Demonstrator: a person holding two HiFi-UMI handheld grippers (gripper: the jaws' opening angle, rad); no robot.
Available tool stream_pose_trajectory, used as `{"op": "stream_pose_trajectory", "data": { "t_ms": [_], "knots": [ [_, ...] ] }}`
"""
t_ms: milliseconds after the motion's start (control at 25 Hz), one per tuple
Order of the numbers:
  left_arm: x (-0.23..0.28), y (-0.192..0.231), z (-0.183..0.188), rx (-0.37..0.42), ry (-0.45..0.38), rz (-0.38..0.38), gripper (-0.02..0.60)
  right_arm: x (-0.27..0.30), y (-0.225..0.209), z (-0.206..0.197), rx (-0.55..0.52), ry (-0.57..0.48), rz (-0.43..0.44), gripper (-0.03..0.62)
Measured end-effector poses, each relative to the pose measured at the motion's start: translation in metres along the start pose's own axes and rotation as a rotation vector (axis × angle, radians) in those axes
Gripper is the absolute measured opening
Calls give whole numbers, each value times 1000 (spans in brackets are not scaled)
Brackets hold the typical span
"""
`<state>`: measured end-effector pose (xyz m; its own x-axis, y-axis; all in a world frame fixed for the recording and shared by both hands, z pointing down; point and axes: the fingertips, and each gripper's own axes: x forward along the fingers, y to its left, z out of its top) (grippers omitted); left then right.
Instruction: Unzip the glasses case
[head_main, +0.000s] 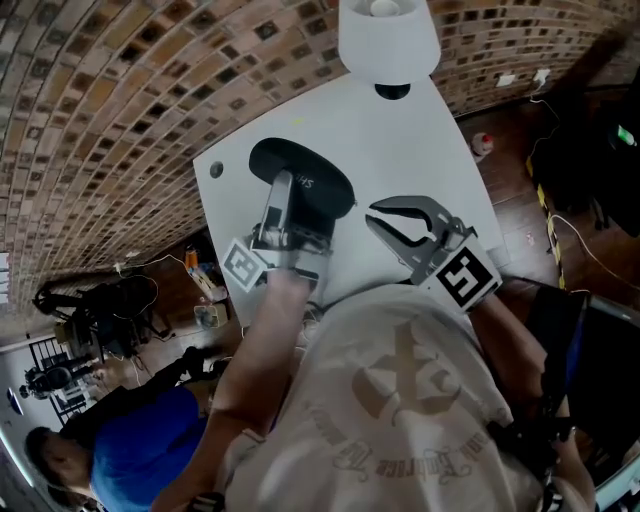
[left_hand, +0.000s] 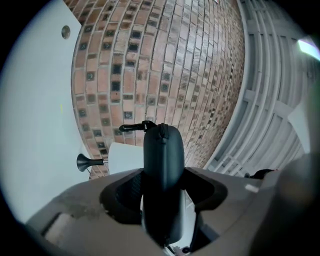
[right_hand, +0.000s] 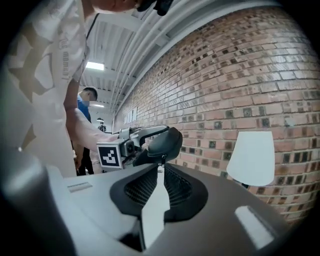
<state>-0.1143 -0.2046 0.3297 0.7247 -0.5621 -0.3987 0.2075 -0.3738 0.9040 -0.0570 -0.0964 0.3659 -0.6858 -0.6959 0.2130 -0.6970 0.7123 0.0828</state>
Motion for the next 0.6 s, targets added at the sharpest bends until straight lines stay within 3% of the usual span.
{"op": "stream_pose_trajectory", "data": {
  "t_ms": [400, 600],
  "knots": [
    [17, -13, -11, -65, -36, -36, 262, -11, -14, 18, -147, -15, -160, 84],
    [37, -32, -7, -50, -49, -58, 262, -11, -27, 42, -293, -86, -308, 92]
  ]
}}
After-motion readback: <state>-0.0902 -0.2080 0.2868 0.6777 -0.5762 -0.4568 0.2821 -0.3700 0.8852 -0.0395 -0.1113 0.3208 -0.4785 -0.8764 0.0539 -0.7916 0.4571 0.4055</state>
